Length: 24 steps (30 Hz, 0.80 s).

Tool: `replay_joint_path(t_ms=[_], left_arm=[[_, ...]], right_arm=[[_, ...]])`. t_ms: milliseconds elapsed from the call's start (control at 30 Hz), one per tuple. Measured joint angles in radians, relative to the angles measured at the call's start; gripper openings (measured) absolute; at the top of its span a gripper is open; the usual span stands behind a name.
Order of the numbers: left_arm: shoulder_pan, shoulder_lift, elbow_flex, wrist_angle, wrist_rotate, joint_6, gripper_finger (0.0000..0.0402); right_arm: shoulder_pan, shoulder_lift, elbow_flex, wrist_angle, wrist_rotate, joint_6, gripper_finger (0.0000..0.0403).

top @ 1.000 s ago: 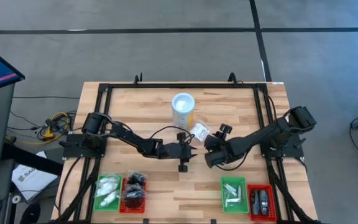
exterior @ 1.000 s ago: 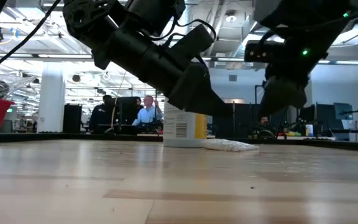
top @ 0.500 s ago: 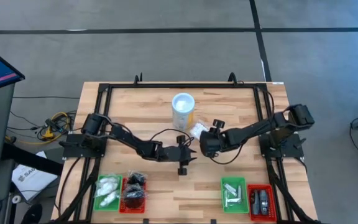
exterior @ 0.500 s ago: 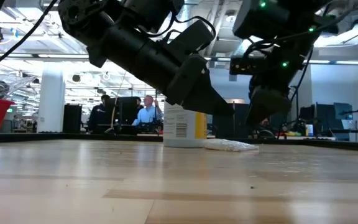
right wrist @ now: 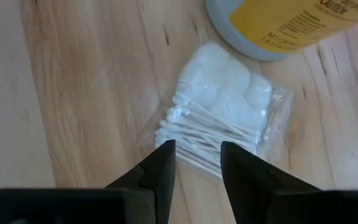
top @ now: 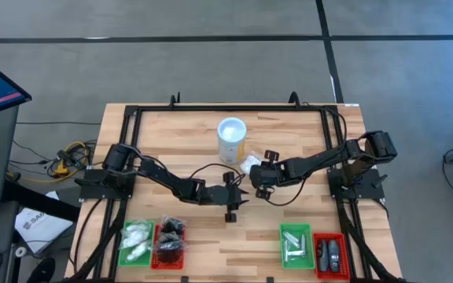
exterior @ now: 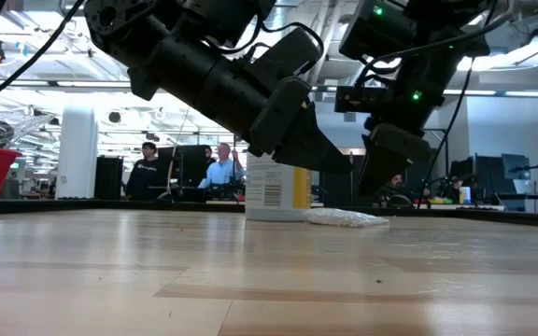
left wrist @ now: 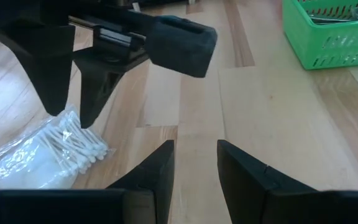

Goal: Pick & Place Travel size toiletries
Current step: Put the cotton pack into the left green bin

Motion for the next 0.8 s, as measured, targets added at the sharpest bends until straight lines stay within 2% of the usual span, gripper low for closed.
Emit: replay_joint_path(t_ms=[433, 800], left_arm=[[0.000, 0.000, 0.000, -0.004, 0.001, 0.000, 0.0113], [0.001, 0.000, 0.000, -0.016, 0.002, 0.000, 0.0113]], right_arm=[[-0.026, 0.126, -0.008, 0.078, -0.018, -0.034, 0.0118], [-0.047, 0.132, -0.008, 0.119, -0.026, -0.049, 0.0117]])
